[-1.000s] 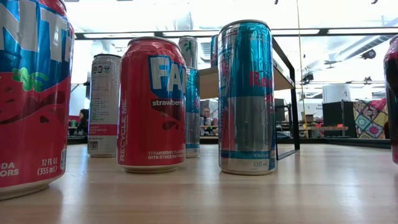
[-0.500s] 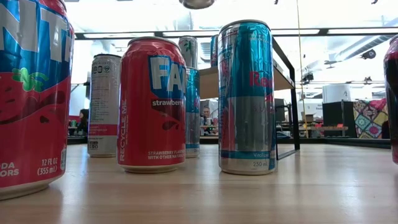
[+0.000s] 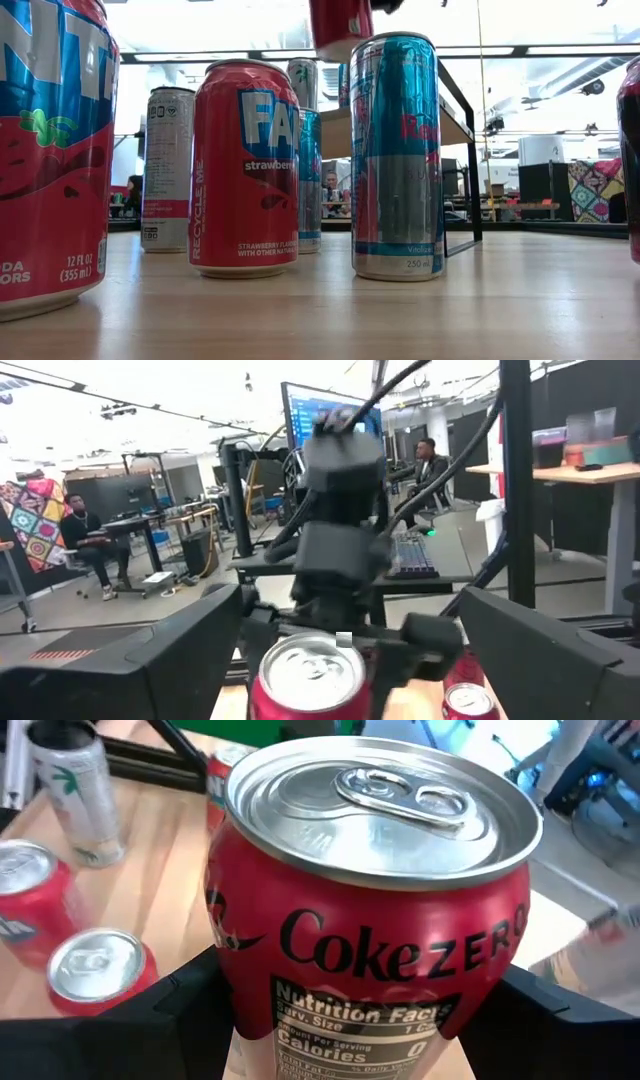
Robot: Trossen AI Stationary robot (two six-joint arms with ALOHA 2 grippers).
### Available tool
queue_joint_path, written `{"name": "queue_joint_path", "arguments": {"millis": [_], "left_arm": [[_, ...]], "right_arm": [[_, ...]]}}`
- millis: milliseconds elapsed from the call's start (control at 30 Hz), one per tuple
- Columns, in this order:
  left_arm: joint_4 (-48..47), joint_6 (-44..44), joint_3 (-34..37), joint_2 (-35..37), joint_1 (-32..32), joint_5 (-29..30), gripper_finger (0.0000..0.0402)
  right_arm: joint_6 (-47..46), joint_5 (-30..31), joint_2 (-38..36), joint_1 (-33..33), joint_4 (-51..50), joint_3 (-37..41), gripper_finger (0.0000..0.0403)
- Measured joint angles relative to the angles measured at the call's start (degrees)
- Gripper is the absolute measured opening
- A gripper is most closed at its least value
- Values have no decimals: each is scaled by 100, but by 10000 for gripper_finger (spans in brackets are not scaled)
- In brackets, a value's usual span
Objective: Place canned beverage on shelf
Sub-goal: Put the red/black soda can on the shelf
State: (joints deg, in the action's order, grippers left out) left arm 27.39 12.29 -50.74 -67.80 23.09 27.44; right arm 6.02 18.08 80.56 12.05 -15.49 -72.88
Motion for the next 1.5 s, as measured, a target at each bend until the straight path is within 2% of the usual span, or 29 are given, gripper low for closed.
{"name": "queue_joint_path", "arguments": {"millis": [200,400,633,767,967,1167,1500], "left_arm": [[24,-134,374,341,7,39,357],[239,-232,672,597,7,57,357],[260,-220,723,620,4,243,357],[226,-81,725,546,4,315,357],[197,265,728,595,-2,377,357],[218,323,728,742,-4,414,357],[208,157,728,581,-4,481,357]], "right_arm": [[-164,-62,-500,-298,624,778,283],[-499,-662,-1234,-750,1621,1829,285],[-732,-676,-1868,-877,2065,2673,286],[-710,-681,-2166,-872,2123,2814,287],[-515,-655,-2239,-872,2247,2831,287],[-294,-767,-2063,-872,2366,2849,288],[-496,-921,-1804,-873,2446,2889,288]]}}
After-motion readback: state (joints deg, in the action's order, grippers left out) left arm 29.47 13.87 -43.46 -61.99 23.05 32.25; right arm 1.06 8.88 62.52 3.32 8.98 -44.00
